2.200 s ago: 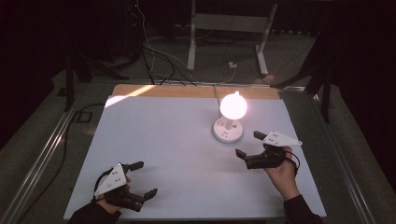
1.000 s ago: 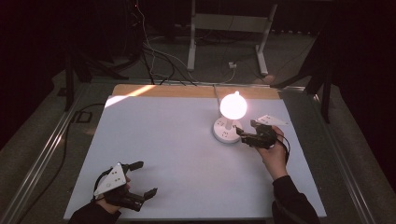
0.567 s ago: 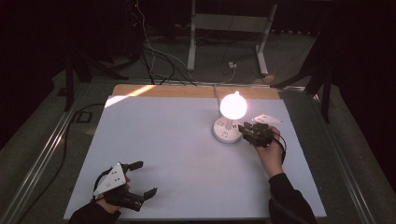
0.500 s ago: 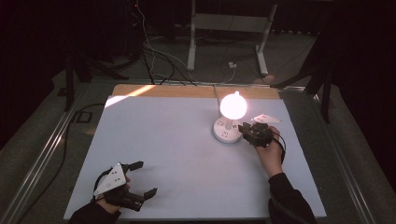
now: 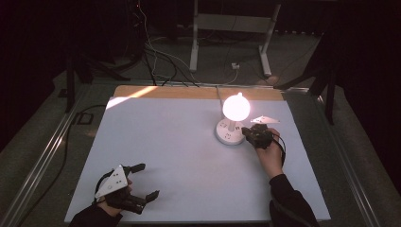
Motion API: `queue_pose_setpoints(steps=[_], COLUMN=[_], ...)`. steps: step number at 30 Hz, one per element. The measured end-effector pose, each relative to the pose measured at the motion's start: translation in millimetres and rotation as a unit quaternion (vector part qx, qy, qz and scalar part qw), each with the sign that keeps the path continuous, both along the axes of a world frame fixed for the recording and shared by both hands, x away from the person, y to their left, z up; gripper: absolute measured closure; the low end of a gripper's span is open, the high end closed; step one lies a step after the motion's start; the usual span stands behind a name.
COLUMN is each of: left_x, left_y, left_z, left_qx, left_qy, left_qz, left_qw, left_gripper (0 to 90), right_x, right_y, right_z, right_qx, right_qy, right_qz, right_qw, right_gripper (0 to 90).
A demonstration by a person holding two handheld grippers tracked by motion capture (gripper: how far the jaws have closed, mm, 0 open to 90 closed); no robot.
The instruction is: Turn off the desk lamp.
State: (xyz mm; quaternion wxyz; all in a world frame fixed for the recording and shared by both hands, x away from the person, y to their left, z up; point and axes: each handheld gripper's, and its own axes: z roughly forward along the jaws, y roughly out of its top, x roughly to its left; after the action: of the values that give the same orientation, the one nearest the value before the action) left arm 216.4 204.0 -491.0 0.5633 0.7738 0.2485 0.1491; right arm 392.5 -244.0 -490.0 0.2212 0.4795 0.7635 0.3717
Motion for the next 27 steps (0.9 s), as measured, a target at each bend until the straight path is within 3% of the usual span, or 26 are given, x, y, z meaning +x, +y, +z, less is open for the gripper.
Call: queue_pose_setpoints(steps=[27], left_x=[0.2], left_y=[-0.2], left_z=[-0.4], left_qx=[0.000], left_qy=[0.003], left_qz=[-0.001], left_qw=[1.0000], left_gripper=[0.4], right_x=[3.9], right_y=[9.1], right_z=[-9.9], right_qx=[-0.010], right_qy=[0.010], right_qz=[-0.002], right_qw=[0.9999], right_gripper=[89.7])
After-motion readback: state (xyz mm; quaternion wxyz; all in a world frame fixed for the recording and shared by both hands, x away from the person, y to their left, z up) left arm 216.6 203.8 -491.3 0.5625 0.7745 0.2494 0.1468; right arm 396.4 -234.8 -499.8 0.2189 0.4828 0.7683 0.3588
